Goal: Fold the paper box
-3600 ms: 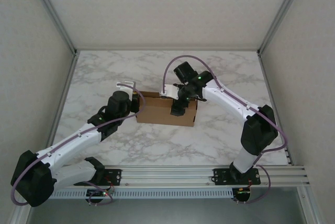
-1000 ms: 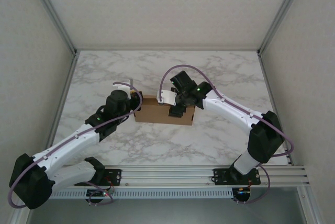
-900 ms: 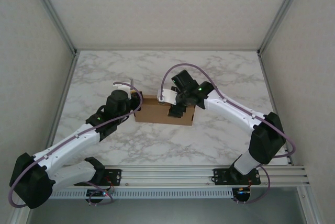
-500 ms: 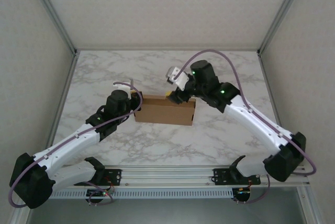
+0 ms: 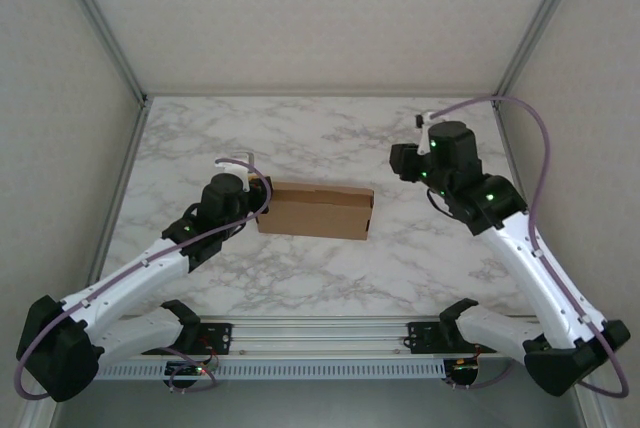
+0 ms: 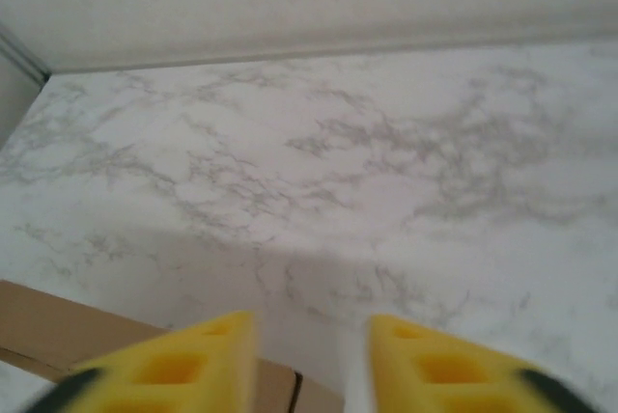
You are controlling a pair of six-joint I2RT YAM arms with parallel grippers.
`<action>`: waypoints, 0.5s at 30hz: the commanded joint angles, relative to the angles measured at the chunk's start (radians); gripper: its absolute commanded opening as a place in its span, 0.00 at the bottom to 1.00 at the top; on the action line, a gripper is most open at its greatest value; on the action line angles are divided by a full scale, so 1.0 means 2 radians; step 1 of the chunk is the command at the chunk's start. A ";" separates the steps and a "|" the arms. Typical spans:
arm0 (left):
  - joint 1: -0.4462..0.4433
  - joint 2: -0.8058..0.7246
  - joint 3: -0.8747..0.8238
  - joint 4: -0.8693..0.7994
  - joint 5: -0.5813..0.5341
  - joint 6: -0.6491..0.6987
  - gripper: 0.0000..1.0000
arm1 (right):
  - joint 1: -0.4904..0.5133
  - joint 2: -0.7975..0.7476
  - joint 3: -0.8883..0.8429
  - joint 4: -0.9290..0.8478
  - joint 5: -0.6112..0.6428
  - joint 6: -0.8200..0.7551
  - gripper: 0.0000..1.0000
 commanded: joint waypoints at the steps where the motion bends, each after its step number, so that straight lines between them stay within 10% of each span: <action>1: 0.004 -0.003 -0.013 -0.026 0.008 -0.003 0.28 | -0.005 0.009 -0.017 -0.043 -0.069 0.087 0.72; 15: 0.004 -0.003 -0.018 -0.022 0.014 -0.001 0.28 | -0.014 0.066 -0.072 -0.040 -0.163 0.135 0.70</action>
